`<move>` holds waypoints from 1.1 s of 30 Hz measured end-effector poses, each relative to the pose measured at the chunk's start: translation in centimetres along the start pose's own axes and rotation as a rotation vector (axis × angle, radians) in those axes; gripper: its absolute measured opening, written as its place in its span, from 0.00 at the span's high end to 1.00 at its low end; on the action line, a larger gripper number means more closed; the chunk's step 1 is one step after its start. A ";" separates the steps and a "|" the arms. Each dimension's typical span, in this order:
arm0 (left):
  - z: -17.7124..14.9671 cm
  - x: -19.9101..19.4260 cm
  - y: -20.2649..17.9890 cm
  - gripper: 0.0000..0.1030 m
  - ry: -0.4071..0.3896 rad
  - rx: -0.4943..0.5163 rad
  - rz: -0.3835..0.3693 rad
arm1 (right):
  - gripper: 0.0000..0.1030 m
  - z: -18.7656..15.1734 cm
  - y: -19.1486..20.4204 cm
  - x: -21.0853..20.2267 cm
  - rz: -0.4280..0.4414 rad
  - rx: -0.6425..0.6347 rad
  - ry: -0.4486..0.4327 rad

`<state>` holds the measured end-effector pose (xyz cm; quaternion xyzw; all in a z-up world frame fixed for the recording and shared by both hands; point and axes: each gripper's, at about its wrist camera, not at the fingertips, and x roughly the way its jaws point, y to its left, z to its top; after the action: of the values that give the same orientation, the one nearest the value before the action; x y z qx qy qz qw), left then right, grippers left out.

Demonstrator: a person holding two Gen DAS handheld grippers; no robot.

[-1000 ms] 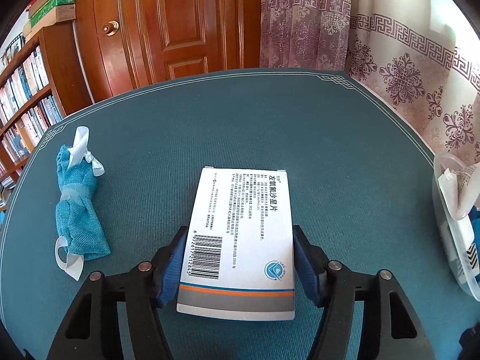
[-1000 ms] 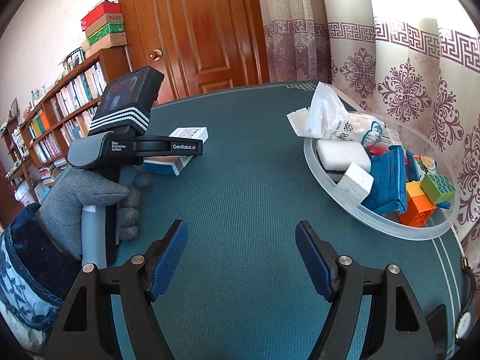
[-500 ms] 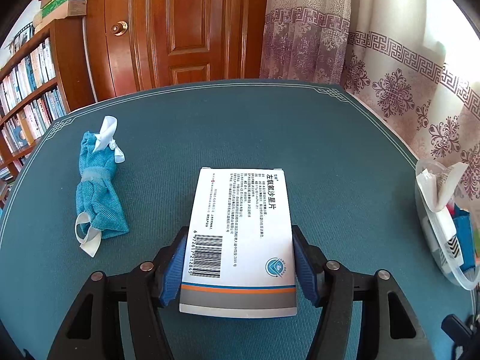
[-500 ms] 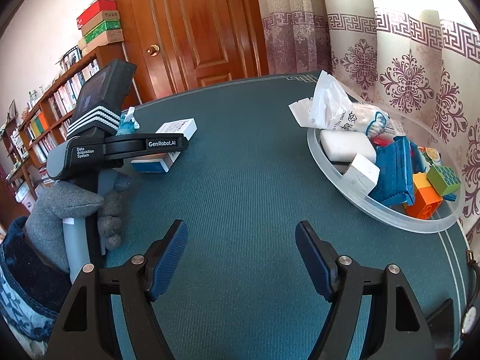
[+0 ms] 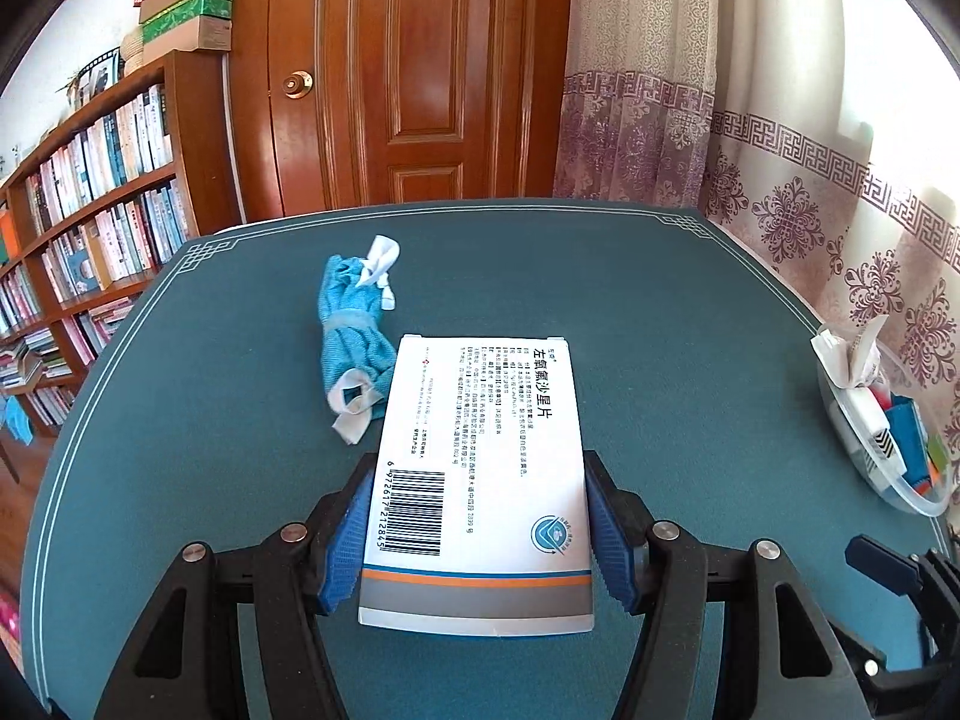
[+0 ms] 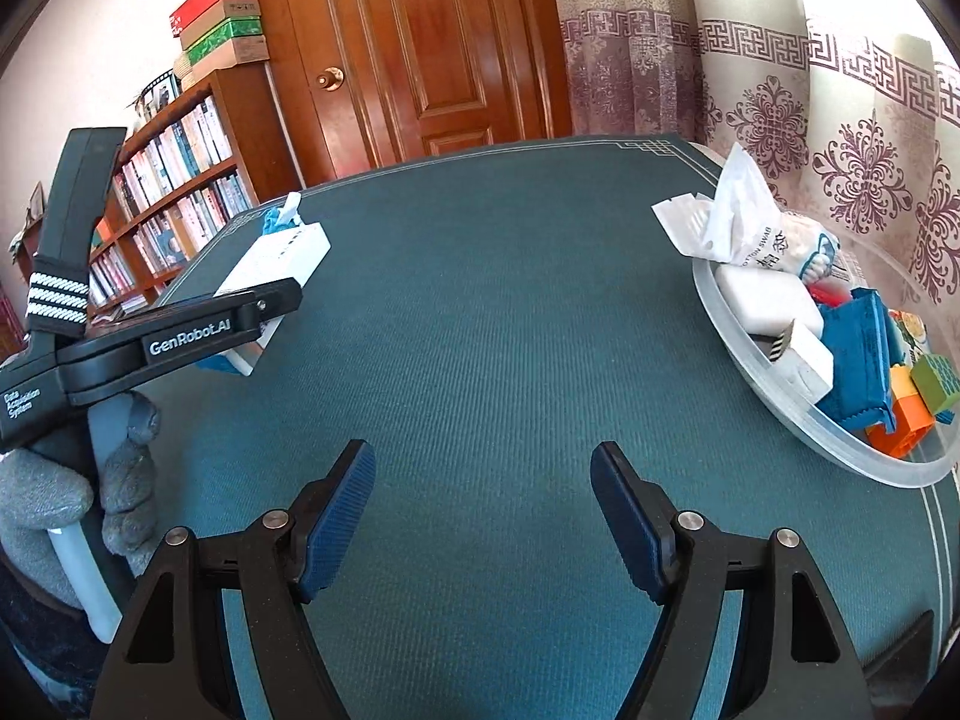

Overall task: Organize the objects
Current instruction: 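Grasp the blue towel roll with the right tool while the left tool holds the box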

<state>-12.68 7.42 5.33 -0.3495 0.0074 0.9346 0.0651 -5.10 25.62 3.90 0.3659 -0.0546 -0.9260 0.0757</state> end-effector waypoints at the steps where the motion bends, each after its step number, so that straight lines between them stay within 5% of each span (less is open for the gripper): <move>1: -0.2 -0.4 0.6 0.36 -0.004 -0.008 0.009 | 0.27 0.2 0.3 0.3 0.006 -0.003 0.004; 22: -3.6 -3.3 10.9 0.35 -0.027 -0.204 0.199 | 0.27 11.8 12.6 12.5 0.248 -0.100 0.066; 33: -4.2 -2.8 12.4 0.35 0.002 -0.277 0.204 | 0.41 13.5 17.1 17.8 0.242 -0.173 0.137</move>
<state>-9.42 -5.46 3.60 -0.3534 -0.0859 0.9282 -0.0787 -25.48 6.20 4.43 0.4110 -0.0128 -0.8843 0.2213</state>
